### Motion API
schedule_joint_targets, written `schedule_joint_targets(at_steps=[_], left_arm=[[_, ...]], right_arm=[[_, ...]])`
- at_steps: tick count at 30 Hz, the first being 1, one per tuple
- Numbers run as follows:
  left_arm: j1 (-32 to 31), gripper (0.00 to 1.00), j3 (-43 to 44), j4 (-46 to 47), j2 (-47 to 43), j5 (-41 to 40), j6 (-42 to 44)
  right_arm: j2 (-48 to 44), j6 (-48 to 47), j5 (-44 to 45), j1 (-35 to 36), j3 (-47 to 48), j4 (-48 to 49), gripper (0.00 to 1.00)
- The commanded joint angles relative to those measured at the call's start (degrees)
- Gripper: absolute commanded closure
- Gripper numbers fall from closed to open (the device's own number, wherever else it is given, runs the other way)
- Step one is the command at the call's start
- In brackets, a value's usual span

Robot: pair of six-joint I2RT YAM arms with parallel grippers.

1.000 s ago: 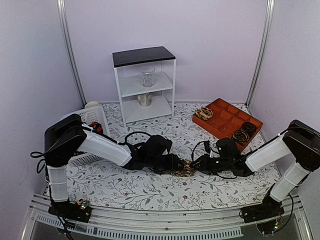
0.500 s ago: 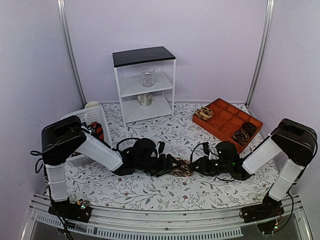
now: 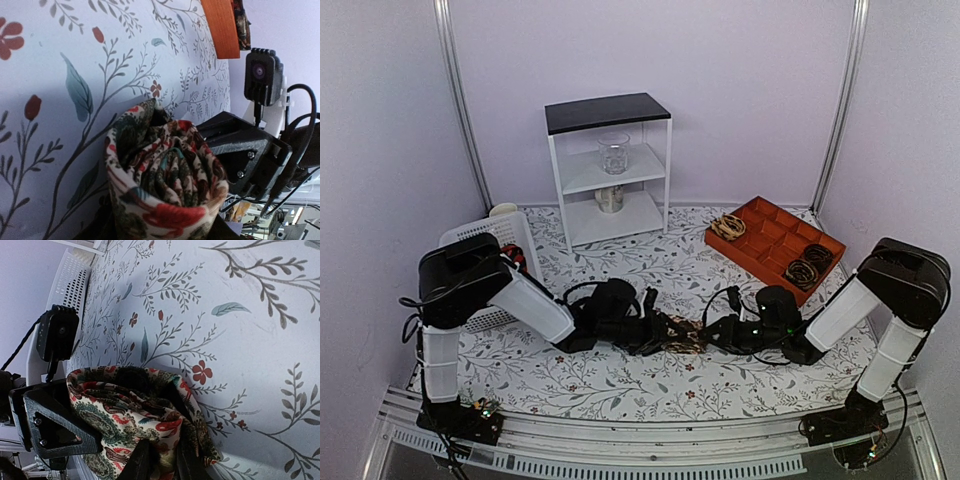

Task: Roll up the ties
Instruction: Roll the tie at the center of the board.

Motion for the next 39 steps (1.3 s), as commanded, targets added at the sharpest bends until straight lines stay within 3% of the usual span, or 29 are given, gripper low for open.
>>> schedule_joint_targets(at_steps=[1, 8, 18, 24, 29, 32, 39], left_arm=[[0.7, 0.63, 1.9, -2.4, 0.9, 0.4, 7.1], [0.9, 0.68, -2.4, 3.5, -2.5, 0.4, 16.5], [0.9, 0.70, -17.6, 28.9, -3.9, 3.1, 35.2], [-0.6, 0.72, -27.3, 42.9, -3.2, 2.9, 48.5], [-4.0, 0.74, -34.0, 57.1, 1.2, 2.0, 59.8], [-4.0, 0.74, -35.7, 61.7, 3.6, 2.8, 62.8], [-4.2, 0.73, -36.2, 62.3, 6.9, 0.9, 71.9]], right_arm=[[1.5, -0.6, -2.1, -0.2, 0.3, 0.7, 0.79], [-8.0, -2.3, -3.5, -0.2, -1.5, -4.0, 0.61], [-23.7, -15.6, -6.1, 2.7, -2.0, -16.4, 0.35], [-22.1, -28.4, -0.9, 11.3, 2.4, -16.2, 0.33], [-20.5, -34.9, -6.3, 13.0, 2.1, -10.6, 0.30], [-19.5, -40.8, -7.7, 14.2, 3.5, -12.1, 0.17], [-12.8, -50.8, -13.6, 14.8, 10.2, -17.1, 0.00]])
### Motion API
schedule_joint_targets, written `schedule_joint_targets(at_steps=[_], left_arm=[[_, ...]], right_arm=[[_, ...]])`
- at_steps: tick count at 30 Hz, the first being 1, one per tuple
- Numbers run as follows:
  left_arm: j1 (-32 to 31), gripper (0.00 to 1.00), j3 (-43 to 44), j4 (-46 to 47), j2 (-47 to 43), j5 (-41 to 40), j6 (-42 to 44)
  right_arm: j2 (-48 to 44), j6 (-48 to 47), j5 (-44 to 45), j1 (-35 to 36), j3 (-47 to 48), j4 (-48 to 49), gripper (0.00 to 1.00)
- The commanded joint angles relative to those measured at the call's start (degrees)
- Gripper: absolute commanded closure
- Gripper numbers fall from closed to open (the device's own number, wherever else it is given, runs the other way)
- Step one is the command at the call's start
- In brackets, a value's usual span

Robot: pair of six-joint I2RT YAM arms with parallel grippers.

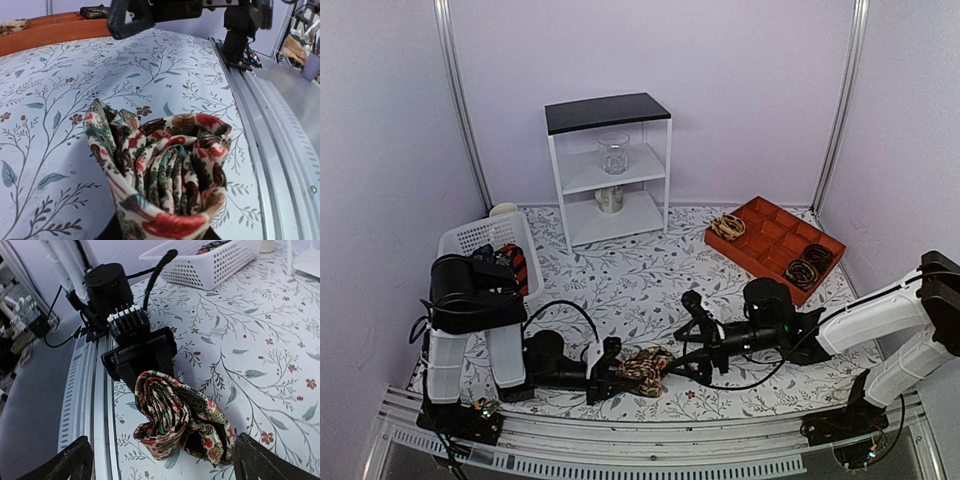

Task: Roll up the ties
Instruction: Roll the tie at the center of the board.

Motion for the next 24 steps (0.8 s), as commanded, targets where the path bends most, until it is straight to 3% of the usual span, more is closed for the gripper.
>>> schedule_joint_targets(at_steps=[1, 10, 18, 24], left_arm=[[-0.3, 0.72, -1.7, 12.0, 4.1, -1.6, 8.8], [0.0, 0.69, -4.0, 15.2, 6.8, -0.2, 9.2], [0.5, 0.52, -4.4, 15.2, 5.8, -0.7, 8.6], [1.0, 0.48, -4.4, 15.2, 5.5, -0.5, 9.0]], right_arm=[[4.7, -9.0, -6.1, 0.9, 6.0, -3.2, 0.00], [13.7, -18.2, -6.3, 1.3, 14.7, -8.6, 0.00], [19.8, -19.5, -11.0, 1.3, 20.6, -14.7, 0.00], [20.3, -20.2, -11.5, 1.3, 22.2, -19.7, 0.00]])
